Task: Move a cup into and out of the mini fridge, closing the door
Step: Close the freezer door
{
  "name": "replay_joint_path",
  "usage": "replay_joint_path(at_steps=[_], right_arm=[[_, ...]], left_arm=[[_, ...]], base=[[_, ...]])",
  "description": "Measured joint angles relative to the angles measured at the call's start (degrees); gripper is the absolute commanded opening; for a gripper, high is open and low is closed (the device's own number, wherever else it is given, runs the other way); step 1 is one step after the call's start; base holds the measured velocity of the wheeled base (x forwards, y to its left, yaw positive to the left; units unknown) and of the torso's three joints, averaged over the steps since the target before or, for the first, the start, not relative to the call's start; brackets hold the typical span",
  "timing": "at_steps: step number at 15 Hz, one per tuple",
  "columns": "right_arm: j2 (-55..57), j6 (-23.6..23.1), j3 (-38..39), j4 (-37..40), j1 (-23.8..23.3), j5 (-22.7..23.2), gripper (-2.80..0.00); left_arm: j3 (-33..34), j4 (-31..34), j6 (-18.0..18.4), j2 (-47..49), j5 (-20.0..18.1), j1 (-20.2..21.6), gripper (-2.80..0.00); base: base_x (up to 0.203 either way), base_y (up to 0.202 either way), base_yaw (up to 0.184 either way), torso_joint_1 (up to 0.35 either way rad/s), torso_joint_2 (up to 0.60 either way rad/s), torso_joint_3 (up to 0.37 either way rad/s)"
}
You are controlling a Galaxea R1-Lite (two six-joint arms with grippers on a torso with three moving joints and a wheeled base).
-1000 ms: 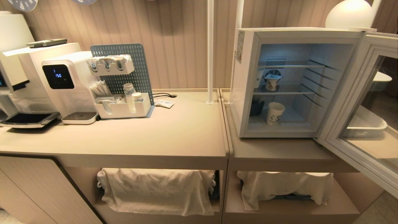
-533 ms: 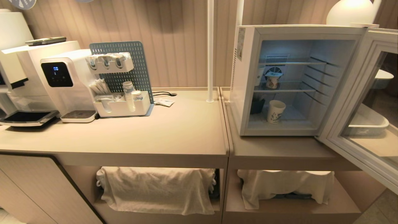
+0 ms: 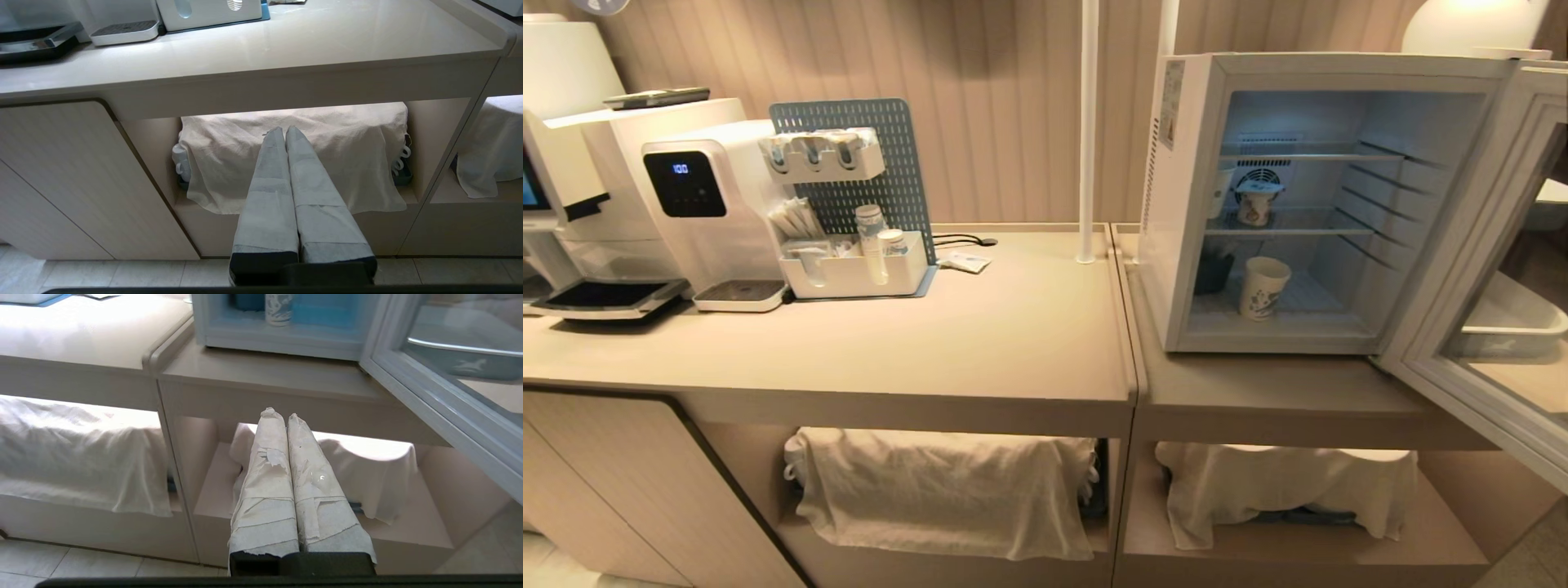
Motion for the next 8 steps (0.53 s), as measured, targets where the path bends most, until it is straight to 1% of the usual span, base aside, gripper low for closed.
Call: replay_joint_path(at_steps=[8], right_arm=[[0.0, 0.0, 0.0, 0.0, 0.0, 0.0, -2.8]], left_arm=[[0.0, -0.1, 0.3, 0.0, 0.1, 0.1, -2.8]], base=[[0.0, 0.0, 0.0, 0.0, 0.0, 0.0]])
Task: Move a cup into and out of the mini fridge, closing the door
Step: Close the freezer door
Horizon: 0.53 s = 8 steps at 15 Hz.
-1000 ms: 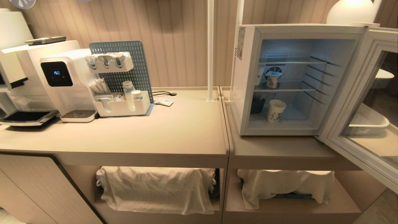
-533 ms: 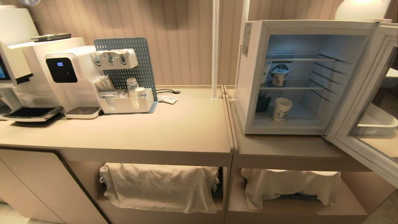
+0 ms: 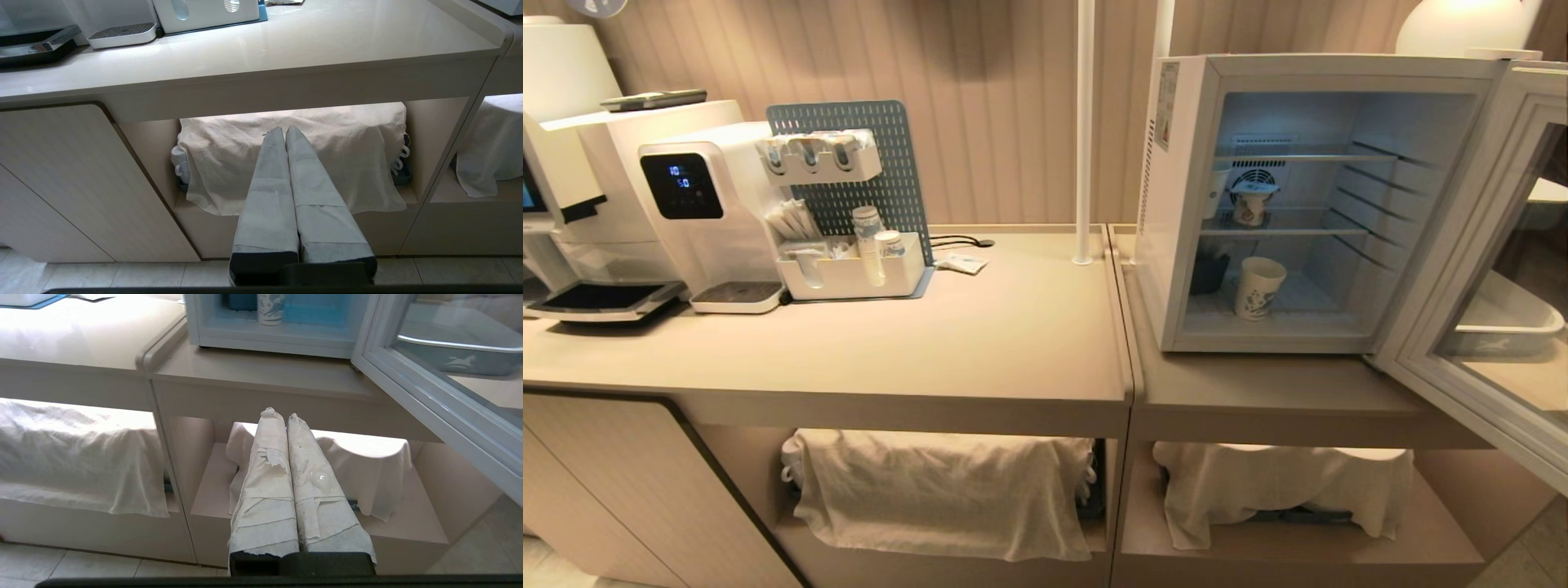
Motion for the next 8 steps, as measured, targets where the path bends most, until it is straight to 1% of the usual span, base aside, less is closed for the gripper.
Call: replay_joint_path(at_steps=[3, 4, 6, 8], right_arm=[[0.0, 0.0, 0.0, 0.0, -0.1, 0.0, -2.8], [0.0, 0.0, 0.0, 0.1, 0.1, 0.0, -2.8], [0.0, 0.0, 0.0, -0.1, -0.1, 0.0, -2.8], [0.0, 0.0, 0.0, 0.0, 0.0, 0.0, -2.8]], left_arm=[[0.0, 0.0, -0.2, 0.0, 0.0, -0.1, -2.8], [0.0, 0.0, -0.2, 0.0, 0.0, 0.1, -2.8], [0.0, -0.1, -0.2, 0.0, -0.1, -0.1, -2.8], [0.0, -0.1, -0.1, 0.0, 0.0, 0.0, -2.8]], base=[[0.0, 0.0, 0.0, 0.0, 0.0, 0.0], [0.001, -0.061, -0.005, 0.0, 0.01, 0.002], [0.001, -0.138, -0.003, -0.001, 0.01, 0.002], [0.0, -0.2, 0.0, 0.002, 0.01, 0.002]])
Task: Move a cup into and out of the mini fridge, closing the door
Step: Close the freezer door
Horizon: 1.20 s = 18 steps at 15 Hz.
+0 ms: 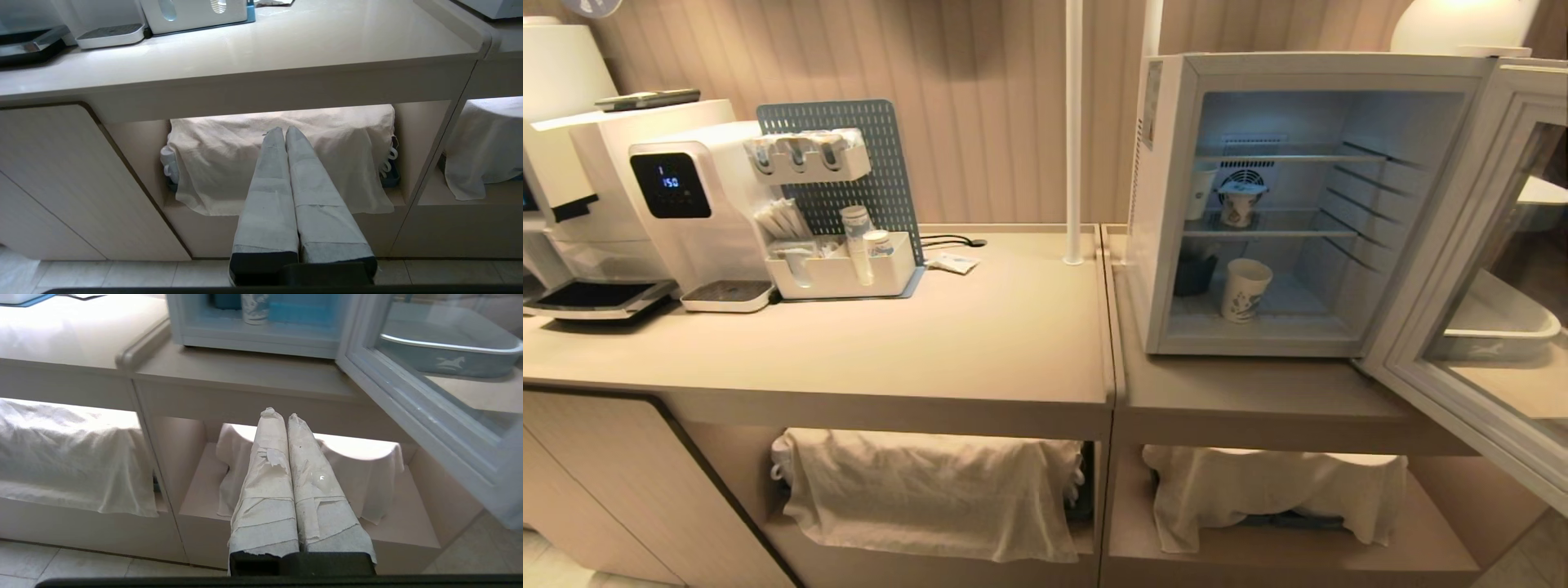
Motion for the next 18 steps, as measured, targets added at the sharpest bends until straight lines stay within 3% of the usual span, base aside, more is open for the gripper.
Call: replay_joint_path(at_steps=[11, 18], right_arm=[[0.0, 0.0, 0.0, 0.0, -0.1, 0.0, -2.8], [0.0, 0.0, 0.0, 0.0, 0.0, 0.0, -2.8]], left_arm=[[0.0, 0.0, 0.5, 0.0, -0.2, 0.0, -2.8], [0.0, 0.0, 0.3, 0.0, 0.1, 0.0, -2.8]], base=[[0.0, -0.189, 0.001, 0.002, 0.0, 0.003], [0.0, -0.014, 0.0, 0.0, 0.0, 0.0]])
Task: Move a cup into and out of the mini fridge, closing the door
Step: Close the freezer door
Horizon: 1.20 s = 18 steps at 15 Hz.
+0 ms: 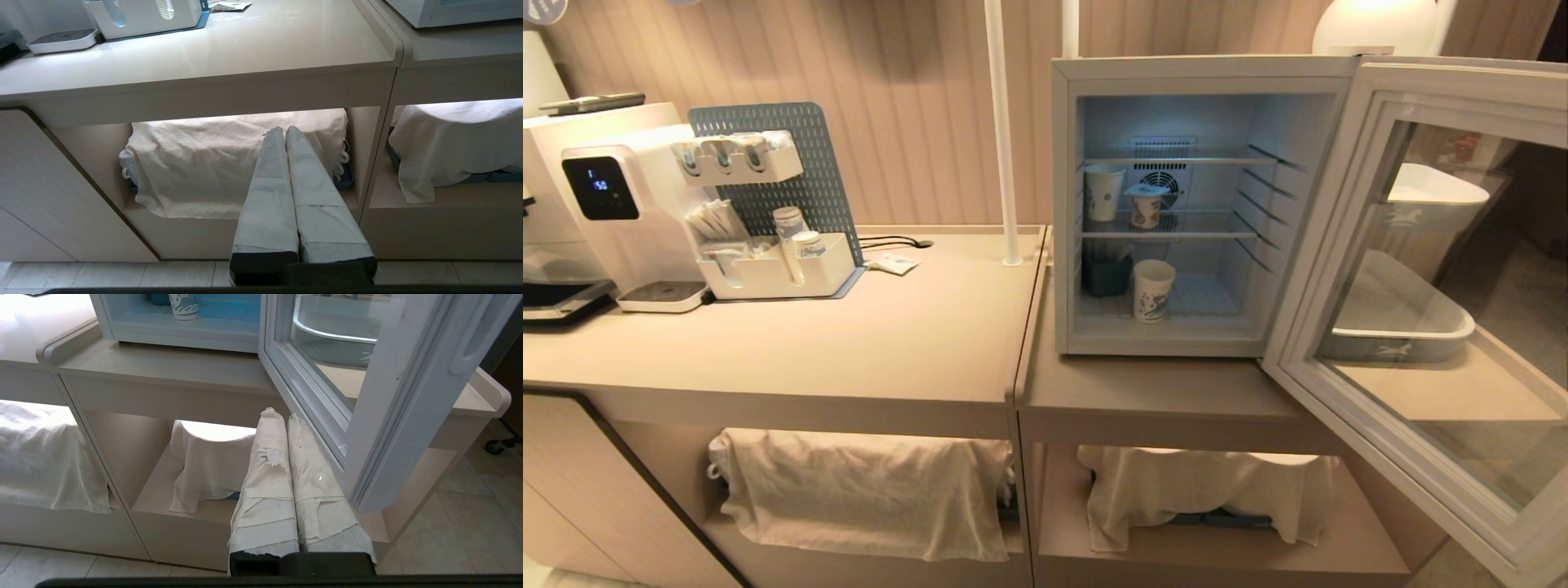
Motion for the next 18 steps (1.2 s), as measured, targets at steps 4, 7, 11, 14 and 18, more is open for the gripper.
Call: replay_joint_path(at_steps=[4, 7, 11, 14, 18], right_arm=[[0.0, 0.0, 0.0, 0.0, 0.0, 0.0, -2.8], [0.0, 0.0, 0.0, 0.0, 0.0, 0.0, -2.8], [0.0, 0.0, 0.0, 0.0, 0.0, 0.0, -2.8], [0.0, 0.0, 0.0, 0.1, 0.0, 0.0, -2.8], [0.0, 0.9, 0.0, -0.2, 0.0, 0.0, -2.8]], left_arm=[[0.0, 0.0, 0.0, 0.0, 0.0, 0.0, -2.8], [0.0, 0.1, -0.1, 0.0, -0.1, 0.0, -2.8], [0.0, 0.1, -0.3, 0.0, 0.0, 0.0, -2.8], [0.0, 0.0, -0.4, 0.0, 0.0, 0.0, -2.8], [0.0, 0.0, -0.3, 0.0, 0.0, 0.0, -2.8]], base=[[-0.1, 0.0, -0.001, 0.001, 0.01, 0.002], [-0.186, 0.0, -0.003, -0.001, 0.0, 0.005], [-0.031, 0.0, 0.0, 0.001, 0.0, -0.002], [0.0, 0.0, 0.0, 0.0, 0.0, 0.0], [0.0, 0.0, 0.0, 0.0, 0.0, 0.0]])
